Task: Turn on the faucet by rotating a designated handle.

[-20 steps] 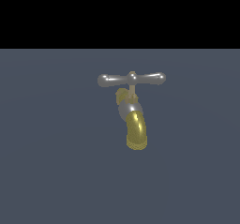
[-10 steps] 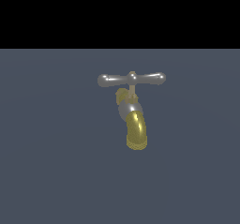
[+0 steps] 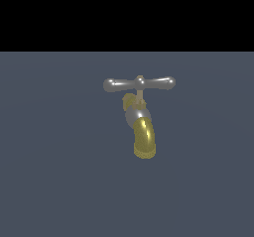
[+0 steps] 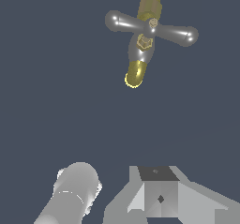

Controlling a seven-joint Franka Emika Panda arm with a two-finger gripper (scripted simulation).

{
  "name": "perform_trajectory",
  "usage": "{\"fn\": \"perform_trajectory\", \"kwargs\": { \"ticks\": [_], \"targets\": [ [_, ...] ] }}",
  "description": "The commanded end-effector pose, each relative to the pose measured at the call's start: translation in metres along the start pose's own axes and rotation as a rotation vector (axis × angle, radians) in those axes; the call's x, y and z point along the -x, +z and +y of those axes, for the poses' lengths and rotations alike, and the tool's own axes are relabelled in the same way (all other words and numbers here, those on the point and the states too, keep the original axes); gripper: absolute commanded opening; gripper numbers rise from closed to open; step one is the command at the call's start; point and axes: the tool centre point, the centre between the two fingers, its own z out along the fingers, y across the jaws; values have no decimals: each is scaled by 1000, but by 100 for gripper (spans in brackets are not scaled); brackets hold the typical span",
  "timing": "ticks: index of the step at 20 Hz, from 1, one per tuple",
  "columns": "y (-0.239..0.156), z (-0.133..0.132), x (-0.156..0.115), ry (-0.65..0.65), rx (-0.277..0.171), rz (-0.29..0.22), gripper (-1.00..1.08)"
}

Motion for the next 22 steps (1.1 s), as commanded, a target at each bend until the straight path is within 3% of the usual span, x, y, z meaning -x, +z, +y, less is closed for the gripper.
{"fn": "perform_trajectory", "kwargs": {
  "ticks": [1,22],
  "targets": [
    [10,9,-1,-60,0,1,-100],
    [93,80,-33,-546,4,8,-100]
  ]
}}
